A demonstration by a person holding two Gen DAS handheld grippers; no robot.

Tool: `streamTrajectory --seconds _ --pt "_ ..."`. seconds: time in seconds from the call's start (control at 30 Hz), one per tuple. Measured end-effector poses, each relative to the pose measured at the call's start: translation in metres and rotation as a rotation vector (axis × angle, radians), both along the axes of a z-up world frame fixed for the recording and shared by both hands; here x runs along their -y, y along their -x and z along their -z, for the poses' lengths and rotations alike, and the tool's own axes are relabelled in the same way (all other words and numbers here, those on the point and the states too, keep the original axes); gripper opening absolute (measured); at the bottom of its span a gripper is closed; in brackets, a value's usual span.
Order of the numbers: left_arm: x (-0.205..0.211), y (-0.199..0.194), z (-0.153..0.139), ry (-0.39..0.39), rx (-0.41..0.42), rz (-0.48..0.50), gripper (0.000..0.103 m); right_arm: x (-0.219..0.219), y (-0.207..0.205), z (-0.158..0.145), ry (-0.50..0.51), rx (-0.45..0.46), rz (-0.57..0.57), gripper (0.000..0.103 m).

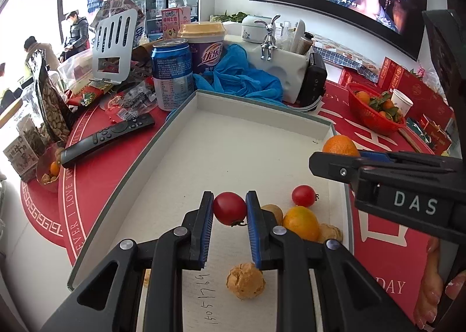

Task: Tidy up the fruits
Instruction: 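Open the left gripper to drop the tomato in the tray while the right gripper releases the orange, then grasp another red cherry tomato with the left gripper while the right gripper grasps another orange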

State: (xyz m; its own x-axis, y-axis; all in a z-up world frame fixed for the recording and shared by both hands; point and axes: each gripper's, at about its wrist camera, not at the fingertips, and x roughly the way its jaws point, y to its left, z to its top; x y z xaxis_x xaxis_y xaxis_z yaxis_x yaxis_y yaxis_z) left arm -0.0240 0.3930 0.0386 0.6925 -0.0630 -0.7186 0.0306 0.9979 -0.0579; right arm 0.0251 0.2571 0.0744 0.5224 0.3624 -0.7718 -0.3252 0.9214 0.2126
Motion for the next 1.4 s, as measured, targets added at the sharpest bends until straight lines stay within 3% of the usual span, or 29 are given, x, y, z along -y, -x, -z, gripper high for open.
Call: streamTrajectory --seconds 0.13,0.2,0.23,0.27,0.33,0.4,0.47,0.7,0.87,1.0,1.2,1.3,1.4 --pt "-0.001 0.000 0.004 -0.006 -0.006 0.001 0.025 -0.013 -0.004 0.002 0.000 -0.001 -0.024 0.039" --pt "-0.001 -0.001 0.005 -0.008 -0.010 0.001 0.036 -0.020 -0.007 0.006 0.006 -0.012 -0.040 0.041" --pt "-0.001 0.000 0.005 -0.008 -0.010 0.000 0.054 -0.022 -0.008 0.007 0.009 -0.013 -0.042 0.042" --pt "-0.001 0.001 0.004 -0.008 -0.007 -0.002 0.074 -0.023 -0.009 0.007 0.005 -0.015 -0.046 0.050" --pt "-0.001 0.004 0.001 -0.015 0.012 -0.009 0.083 -0.025 -0.009 0.005 -0.004 -0.012 -0.048 0.068" --pt "0.001 0.007 -0.003 -0.039 0.022 -0.009 0.083 -0.023 -0.008 0.001 -0.015 0.002 -0.045 0.094" --pt "0.003 0.009 -0.007 -0.052 0.022 -0.010 0.084 -0.019 -0.005 -0.005 -0.020 0.019 -0.036 0.101" --pt "0.033 0.022 -0.030 -0.058 0.063 0.049 0.084 0.034 0.012 -0.028 -0.009 0.092 0.077 0.102" --pt "0.079 0.030 -0.043 -0.066 0.083 0.146 0.084 0.107 0.019 -0.032 -0.033 0.086 0.207 0.102" --pt "0.121 0.032 -0.045 -0.054 0.052 0.247 0.084 0.168 0.029 -0.028 -0.051 0.072 0.310 0.102" --pt "0.181 0.021 -0.029 -0.105 0.019 0.338 0.084 0.260 0.041 0.000 -0.033 0.012 0.551 0.102" --pt "0.204 0.005 -0.013 -0.131 -0.013 0.349 0.084 0.290 0.039 0.022 -0.044 -0.057 0.599 0.102" --pt "0.216 -0.011 0.002 -0.136 -0.046 0.341 0.084 0.302 0.033 0.045 0.014 -0.106 0.602 0.102"
